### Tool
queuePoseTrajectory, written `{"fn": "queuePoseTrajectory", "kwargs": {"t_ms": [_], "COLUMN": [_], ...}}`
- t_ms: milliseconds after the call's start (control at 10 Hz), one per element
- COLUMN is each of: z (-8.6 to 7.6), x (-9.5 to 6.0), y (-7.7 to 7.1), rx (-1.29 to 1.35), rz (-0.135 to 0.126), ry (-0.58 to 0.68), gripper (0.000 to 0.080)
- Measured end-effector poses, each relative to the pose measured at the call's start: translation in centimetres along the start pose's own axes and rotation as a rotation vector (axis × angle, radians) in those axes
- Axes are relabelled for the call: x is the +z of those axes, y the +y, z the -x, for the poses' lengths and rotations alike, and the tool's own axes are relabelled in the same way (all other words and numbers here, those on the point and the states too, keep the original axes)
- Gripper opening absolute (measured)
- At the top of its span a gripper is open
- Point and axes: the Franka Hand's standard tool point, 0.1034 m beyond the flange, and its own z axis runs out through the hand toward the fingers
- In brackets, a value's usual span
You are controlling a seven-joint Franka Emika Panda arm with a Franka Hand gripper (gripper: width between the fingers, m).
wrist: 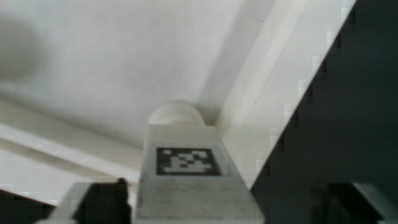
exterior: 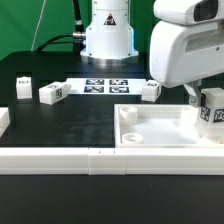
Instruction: Assemble one leg
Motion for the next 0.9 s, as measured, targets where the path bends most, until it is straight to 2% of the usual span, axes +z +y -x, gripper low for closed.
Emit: {"fn": "queuePoseTrajectory", "kwargs": {"t_ms": [100,600,700,900], "z": [0.00,-0.01,0.00,0.10], "x": [0.01,-0.06,-0.04,0.13], "y": [0.03,0.46,0.44,0.65], "rx": [0.000,0.048,0.111,0.400], "rz": [0.001,0.004,0.002,-0.015], "ry": [0.000,0.005,0.006,0.021], "gripper": [0.0328,0.0315,0.0315,0.0311]}}
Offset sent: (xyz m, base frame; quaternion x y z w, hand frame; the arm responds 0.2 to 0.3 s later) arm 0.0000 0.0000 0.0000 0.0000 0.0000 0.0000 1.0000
